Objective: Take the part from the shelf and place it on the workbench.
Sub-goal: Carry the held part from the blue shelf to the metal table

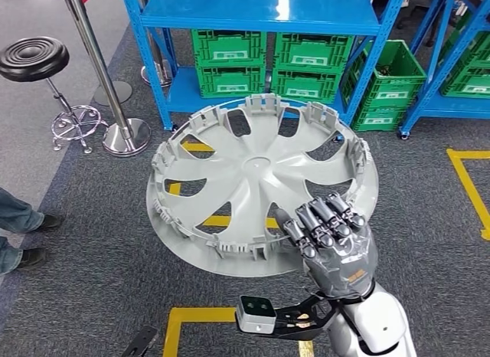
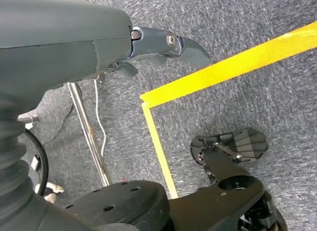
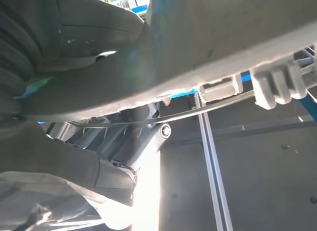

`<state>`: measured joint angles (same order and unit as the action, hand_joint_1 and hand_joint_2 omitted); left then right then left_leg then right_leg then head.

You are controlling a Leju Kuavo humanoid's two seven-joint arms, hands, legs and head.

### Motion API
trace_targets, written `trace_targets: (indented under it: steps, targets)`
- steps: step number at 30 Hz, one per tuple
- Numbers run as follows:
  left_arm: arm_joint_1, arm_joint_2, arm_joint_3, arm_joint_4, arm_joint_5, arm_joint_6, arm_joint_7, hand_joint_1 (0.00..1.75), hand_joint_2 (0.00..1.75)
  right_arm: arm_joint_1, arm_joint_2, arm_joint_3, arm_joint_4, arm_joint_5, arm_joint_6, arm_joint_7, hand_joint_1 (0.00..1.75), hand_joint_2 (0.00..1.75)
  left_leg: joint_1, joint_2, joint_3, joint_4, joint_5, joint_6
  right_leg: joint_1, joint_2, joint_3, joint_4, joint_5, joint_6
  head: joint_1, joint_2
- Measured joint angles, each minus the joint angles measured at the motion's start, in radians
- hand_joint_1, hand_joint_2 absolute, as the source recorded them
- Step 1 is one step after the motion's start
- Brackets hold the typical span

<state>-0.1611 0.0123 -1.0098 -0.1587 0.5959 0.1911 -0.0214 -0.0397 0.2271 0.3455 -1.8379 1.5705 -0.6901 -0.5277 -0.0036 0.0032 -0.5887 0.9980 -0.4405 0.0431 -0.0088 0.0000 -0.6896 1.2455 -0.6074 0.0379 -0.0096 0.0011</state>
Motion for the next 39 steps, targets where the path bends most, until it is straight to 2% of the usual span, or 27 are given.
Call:
trace_targets:
  steps: [1, 2, 3, 5, 6, 7, 11, 13, 15, 16, 17, 18, 20, 21, 22, 23, 26, 27, 29, 31, 32, 33, 34, 36, 37, 38, 39]
  targets:
    - [0.0, -0.001, 0.0, 0.0, 0.0, 0.0, 0.0, 0.0, 1.75, 0.004, -0.001, 0.0, 0.0, 0.0, 0.0, 0.0, 1.75, 1.75, 0.0, 0.0, -0.001, 0.0, 0.0, 0.0, -0.001, 0.0, -0.018, 0.043, -0.013, 0.002, 0.0, 0.0]
    - [0.001, -0.002, 0.0, 0.0, 0.001, 0.0, 0.0, 0.0, 1.75, 0.007, -0.001, 0.0, 0.0, 0.0, 0.0, 0.001, 1.75, 1.75, 0.0, 0.0, -0.002, 0.001, 0.0, -0.001, -0.003, 0.0, -0.017, 0.048, -0.007, 0.003, 0.0, 0.0]
    - [0.001, -0.003, 0.0, 0.0, 0.001, 0.0, -0.001, 0.0, 1.75, 0.009, -0.002, 0.0, -0.001, 0.0, 0.0, 0.001, 1.75, 1.75, 0.001, 0.0, -0.002, 0.002, 0.0, -0.003, -0.004, -0.001, 0.003, 0.012, 0.018, 0.003, 0.0, 0.0]
    - [0.002, -0.004, 0.0, 0.0, 0.003, 0.0, -0.002, 0.0, 1.75, 0.01, -0.003, 0.0, -0.003, 0.0, 0.0, 0.001, 1.75, 1.75, 0.002, -0.001, -0.002, 0.009, -0.004, -0.01, -0.008, -0.002, 0.076, -0.125, 0.078, 0.005, 0.0, 0.0]
    - [0.002, -0.004, 0.0, 0.0, 0.003, 0.0, -0.003, 0.0, 1.75, 0.01, -0.004, 0.0, -0.004, 0.0, 0.0, 0.001, 1.75, 1.75, 0.001, -0.001, -0.005, 0.015, -0.007, -0.016, -0.008, -0.002, 0.108, -0.183, 0.095, 0.004, 0.001, 0.0]
    - [0.002, -0.003, 0.0, 0.0, 0.003, 0.0, -0.003, 0.0, 1.75, 0.011, -0.004, 0.0, -0.006, 0.0, 0.0, 0.001, 1.75, 1.75, 0.0, -0.001, -0.008, 0.02, -0.008, -0.023, -0.008, -0.001, 0.125, -0.216, 0.101, 0.001, 0.0, 0.0]
    - [0.003, -0.003, 0.0, 0.0, 0.004, -0.001, -0.003, 0.0, 1.75, 0.016, -0.006, -0.001, -0.011, 0.0, 0.0, 0.004, 1.75, 1.75, 0.001, -0.001, -0.018, 0.033, -0.014, -0.043, -0.005, 0.004, 0.13, -0.226, 0.102, -0.019, -0.004, 0.0]
    - [0.003, -0.003, 0.0, 0.0, 0.007, -0.001, -0.003, 0.0, 1.75, 0.017, -0.006, 0.0, -0.013, 0.0, 0.0, 0.006, 1.75, 1.75, 0.004, -0.001, -0.045, 0.1, -0.057, -0.053, -0.008, 0.002, 0.133, -0.229, 0.103, -0.03, -0.007, 0.0]
    - [0.005, -0.005, 0.0, 0.0, 0.01, -0.001, -0.003, 0.0, 1.75, 0.018, -0.006, 0.0, -0.015, 0.0, 0.0, 0.008, 1.75, 1.75, 0.005, -0.001, -0.103, 0.233, -0.118, -0.058, -0.006, 0.001, 0.135, -0.229, 0.102, -0.036, -0.01, 0.0]
    - [0.007, -0.006, 0.0, 0.0, 0.011, -0.001, -0.003, 0.0, 1.75, 0.019, -0.006, 0.0, -0.015, 0.0, 0.0, 0.009, 1.75, 1.75, 0.006, -0.001, -0.129, 0.289, -0.135, -0.059, -0.005, 0.001, 0.136, -0.229, 0.101, -0.037, -0.01, 0.0]
    - [0.008, -0.007, 0.0, 0.0, 0.012, -0.001, -0.003, 0.0, 1.75, 0.021, -0.006, 0.0, -0.015, 0.0, 0.0, 0.009, 1.75, 1.75, 0.006, -0.001, -0.142, 0.315, -0.134, -0.059, -0.004, 0.002, 0.137, -0.229, 0.1, -0.038, -0.01, 0.0]
    - [0.009, -0.007, 0.0, 0.0, 0.012, -0.001, -0.003, 0.0, 1.75, 0.023, -0.006, 0.0, -0.015, 0.0, 0.0, 0.01, 1.75, 1.75, 0.006, -0.001, -0.138, 0.302, -0.113, -0.057, -0.004, 0.004, 0.14, -0.229, 0.098, -0.039, -0.01, 0.0]
    - [0.009, -0.006, 0.0, 0.0, 0.012, -0.001, -0.003, 0.0, 1.75, 0.024, -0.006, 0.0, -0.015, 0.0, 0.0, 0.01, 1.75, 1.75, 0.006, -0.001, -0.086, 0.183, -0.04, -0.049, -0.003, 0.007, 0.147, -0.229, 0.093, -0.038, -0.01, 0.0]
    - [0.009, -0.005, 0.0, 0.0, 0.012, -0.001, -0.003, 0.0, 1.75, 0.024, -0.006, 0.0, -0.015, 0.0, 0.0, 0.01, 1.75, 1.75, 0.005, -0.002, -0.058, 0.119, -0.013, -0.046, -0.002, 0.008, 0.148, -0.227, 0.09, -0.035, -0.01, 0.0]
    - [0.009, -0.004, 0.0, 0.0, 0.012, -0.001, -0.003, 0.0, 1.75, 0.023, -0.006, 0.0, -0.016, 0.0, 0.0, 0.01, 1.75, 1.75, 0.003, -0.003, -0.037, 0.071, -0.001, -0.043, 0.0, 0.009, 0.147, -0.226, 0.088, -0.032, -0.011, 0.0]
    - [0.008, -0.004, 0.0, 0.0, 0.012, -0.001, -0.003, 0.0, 1.75, 0.023, -0.006, 0.0, -0.016, 0.0, -0.001, 0.01, 1.75, 1.75, 0.002, -0.003, -0.028, 0.046, -0.002, -0.041, 0.001, 0.009, 0.143, -0.225, 0.087, -0.029, -0.01, 0.0]
    - [0.009, -0.005, 0.0, 0.0, 0.012, -0.001, -0.003, 0.0, 1.75, 0.024, -0.007, 0.0, -0.017, 0.0, -0.001, 0.013, 1.75, 1.75, 0.001, -0.005, -0.024, 0.03, -0.011, -0.033, 0.001, 0.008, 0.137, -0.227, 0.083, -0.015, -0.01, 0.0]
    - [0.01, -0.005, 0.0, 0.0, 0.012, -0.001, -0.003, 0.0, 1.75, 0.023, -0.007, 0.0, -0.018, 0.0, -0.001, 0.014, 1.75, 1.75, 0.002, -0.005, -0.022, 0.026, -0.01, -0.029, 0.0, 0.008, 0.131, -0.217, 0.073, -0.01, -0.009, 0.0]
    - [0.007, -0.006, 0.0, 0.0, 0.013, 0.0, -0.003, 0.0, 1.75, 0.019, -0.01, 0.001, -0.02, 0.0, -0.001, 0.018, 1.75, 1.75, 0.004, -0.005, -0.019, 0.019, -0.009, -0.022, 0.0, 0.007, 0.092, -0.14, 0.03, -0.004, -0.008, 0.0]
    - [0.004, -0.006, 0.0, 0.0, 0.013, 0.0, -0.002, 0.0, 1.75, 0.016, -0.015, 0.004, -0.02, 0.0, -0.001, 0.026, 1.75, 1.75, 0.002, -0.004, -0.018, 0.019, -0.01, -0.016, 0.0, 0.007, 0.027, -0.017, -0.018, -0.002, -0.008, 0.0]
    - [0.003, -0.006, 0.0, 0.0, 0.013, 0.0, -0.001, 0.0, 1.75, 0.016, -0.018, 0.005, -0.019, 0.0, -0.001, 0.031, 1.75, 1.75, 0.001, -0.004, -0.017, 0.02, -0.012, -0.013, 0.0, 0.007, 0.002, 0.023, -0.022, -0.001, -0.008, 0.0]
    - [0.003, -0.007, 0.0, 0.0, 0.013, -0.001, 0.0, 0.0, 1.75, 0.016, -0.02, 0.006, -0.018, 0.0, -0.001, 0.036, 1.75, 1.75, 0.001, -0.005, -0.015, 0.02, -0.013, -0.012, -0.001, 0.006, -0.009, 0.034, -0.011, -0.001, -0.008, 0.0]
    - [0.004, -0.008, 0.0, 0.0, 0.013, -0.001, 0.001, 0.0, 1.75, 0.016, -0.022, 0.006, -0.017, 0.0, -0.001, 0.041, 1.75, 1.75, 0.001, -0.005, -0.012, 0.021, -0.015, -0.012, -0.001, 0.006, -0.002, 0.006, 0.018, -0.002, -0.007, 0.0]
    - [0.004, -0.009, 0.0, 0.0, 0.013, -0.001, 0.002, 0.0, 1.75, 0.015, -0.025, 0.007, -0.015, 0.0, -0.001, 0.046, 1.75, 1.75, 0.0, -0.006, -0.005, 0.022, -0.021, -0.016, -0.001, 0.004, 0.048, -0.111, 0.089, -0.007, -0.008, 0.0]
    - [0.003, -0.01, 0.0, 0.0, 0.013, 0.0, 0.002, 0.0, 1.75, 0.013, -0.026, 0.007, -0.015, 0.0, -0.001, 0.047, 1.75, 1.75, -0.002, -0.006, -0.004, 0.025, -0.024, -0.019, 0.0, 0.003, 0.076, -0.168, 0.109, -0.01, -0.008, 0.0]
    - [0.003, -0.01, 0.0, 0.0, 0.013, 0.001, 0.002, 0.0, 1.75, 0.011, -0.026, 0.008, -0.015, 0.0, -0.001, 0.047, 1.75, 1.75, -0.003, -0.006, -0.005, 0.027, -0.025, -0.024, 0.001, 0.003, 0.093, -0.201, 0.116, -0.013, -0.009, 0.0]
    - [0.003, -0.01, 0.0, 0.0, 0.013, 0.001, 0.002, 0.0, 1.75, 0.01, -0.027, 0.008, -0.015, 0.0, -0.001, 0.048, 1.75, 1.75, -0.004, -0.006, -0.007, 0.029, -0.026, -0.028, 0.002, 0.004, 0.1, -0.213, 0.111, -0.016, -0.011, 0.0]
